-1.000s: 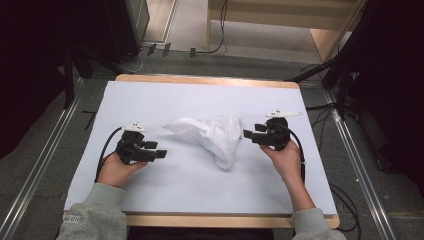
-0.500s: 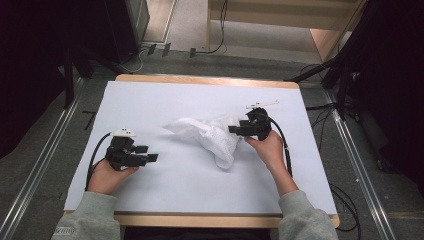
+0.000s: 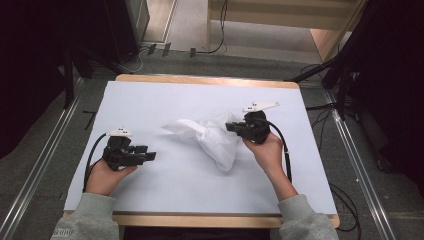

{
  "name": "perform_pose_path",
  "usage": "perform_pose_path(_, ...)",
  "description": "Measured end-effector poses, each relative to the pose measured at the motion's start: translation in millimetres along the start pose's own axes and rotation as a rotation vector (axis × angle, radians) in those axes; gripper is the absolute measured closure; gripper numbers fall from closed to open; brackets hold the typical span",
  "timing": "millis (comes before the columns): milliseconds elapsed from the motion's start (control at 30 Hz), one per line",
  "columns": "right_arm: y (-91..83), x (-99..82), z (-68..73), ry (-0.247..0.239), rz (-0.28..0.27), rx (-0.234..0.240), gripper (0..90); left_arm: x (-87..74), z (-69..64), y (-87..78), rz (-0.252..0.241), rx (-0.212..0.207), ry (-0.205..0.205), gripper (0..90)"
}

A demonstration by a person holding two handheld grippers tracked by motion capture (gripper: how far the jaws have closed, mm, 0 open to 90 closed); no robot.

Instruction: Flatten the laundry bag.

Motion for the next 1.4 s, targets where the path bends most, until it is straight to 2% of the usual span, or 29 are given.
perform_pose_path(100,-1.2,-3.3,17.6,-0.017,0.001,0.036,90.0,2.2,-3.2,-0.4,-0.009,-0.008,0.006,58.2)
perform_pose_path(133,-1.2,-3.3,17.6,-0.017,0.001,0.036,90.0,3.0,-4.1,-0.5,-0.008,-0.011,0.01,58.2)
perform_pose_path(167,0.6,-5.8,29.1,-0.025,0.001,0.063,90.0,4.4,-5.8,0.5,-0.006,-0.021,0.003,60.1)
perform_pose_path(433,18.8,-16.3,69.4,-0.086,0.048,0.124,90.0,11.9,-10.8,3.3,-0.015,-0.049,0.012,61.6)
perform_pose_path(500,20.7,-18.2,73.6,-0.093,0.054,0.13,90.0,13.2,-11.4,3.3,-0.018,-0.05,0.013,61.6)
perform_pose_path(533,24.1,-23.6,82.9,-0.102,0.071,0.144,90.0,15.8,-12.2,3.8,-0.025,-0.058,0.012,61.4)
perform_pose_path(600,26.1,-28.2,89.0,-0.107,0.084,0.148,90.0,17.8,-12.8,5.4,-0.025,-0.065,0.011,61.3)
perform_pose_path(733,30.7,-38.8,100.4,-0.112,0.116,0.16,89.9,21.3,-14.7,11.6,-0.008,-0.074,0.018,60.5)
perform_pose_path(833,34.4,-45.0,104.0,-0.112,0.132,0.167,88.2,22.5,-14.5,19.2,0.018,-0.065,0.026,59.4)
perform_pose_path(933,30.7,-45.5,106.1,-0.103,0.131,0.173,80.5,24.0,-12.9,24.7,0.028,-0.062,0.033,58.5)
perform_pose_path(1033,17.5,-40.4,106.1,-0.094,0.106,0.171,68.7,26.0,-11.7,26.4,0.03,-0.062,0.035,56.9)
perform_pose_path(1167,-7.6,-33.8,101.0,-0.08,0.081,0.154,61.6,29.8,-12.1,30.9,0.034,-0.068,0.036,55.5)
perform_pose_path(1200,-14.1,-32.0,98.6,-0.076,0.071,0.149,61.8,29.8,-12.1,30.9,0.034,-0.068,0.036,55.3)
perform_pose_path(1400,-49.0,-18.4,72.7,-0.051,0.012,0.1,79.3,31.3,-14.8,36.0,0.042,-0.068,0.048,54.1)
Point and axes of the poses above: each handheld gripper's, and its own axes: y roughly forward along the jaws, x roughly out of its top, z roughly to its left, the point moved 7 cm from there along y, roughly forward along the jaws, and after that the axes turned 4 degrees about -y, right-handed, at the moved point
